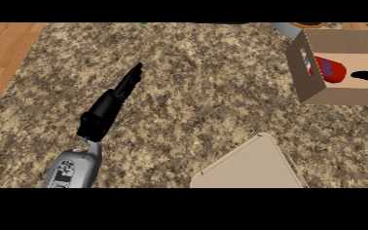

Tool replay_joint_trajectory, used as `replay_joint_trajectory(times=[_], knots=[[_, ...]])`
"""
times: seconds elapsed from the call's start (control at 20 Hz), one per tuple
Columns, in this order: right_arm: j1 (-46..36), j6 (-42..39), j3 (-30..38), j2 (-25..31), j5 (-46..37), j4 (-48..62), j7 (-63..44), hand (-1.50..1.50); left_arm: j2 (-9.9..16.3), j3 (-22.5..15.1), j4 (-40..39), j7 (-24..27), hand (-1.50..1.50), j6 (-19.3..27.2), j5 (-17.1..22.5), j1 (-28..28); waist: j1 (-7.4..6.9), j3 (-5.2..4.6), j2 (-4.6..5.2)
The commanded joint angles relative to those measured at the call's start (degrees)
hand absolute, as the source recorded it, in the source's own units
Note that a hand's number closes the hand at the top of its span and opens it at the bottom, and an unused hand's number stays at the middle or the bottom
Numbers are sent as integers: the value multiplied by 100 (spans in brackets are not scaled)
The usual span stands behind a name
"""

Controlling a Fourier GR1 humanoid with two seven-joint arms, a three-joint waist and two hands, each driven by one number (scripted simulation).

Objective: Pick the can from the tray and place it in the cardboard box

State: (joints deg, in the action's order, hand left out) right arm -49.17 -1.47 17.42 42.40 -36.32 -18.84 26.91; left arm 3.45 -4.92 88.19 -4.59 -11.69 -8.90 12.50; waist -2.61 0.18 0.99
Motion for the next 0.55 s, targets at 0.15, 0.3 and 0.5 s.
replay_joint_trajectory(times=[0.15,0.3,0.5], knots=[[-243,-241,1128,16,1112,456,557,-150,-149,-193,37,44,0,69,-109,-188,-9,15,10],[-210,-625,1615,242,1610,607,756,-150,-52,-77,-38,195,0,97,-137,-154,61,11,5],[-35,-1235,2142,618,2137,897,804,-150,35,34,110,-41,0,-17,5,-43,61,14,7]])
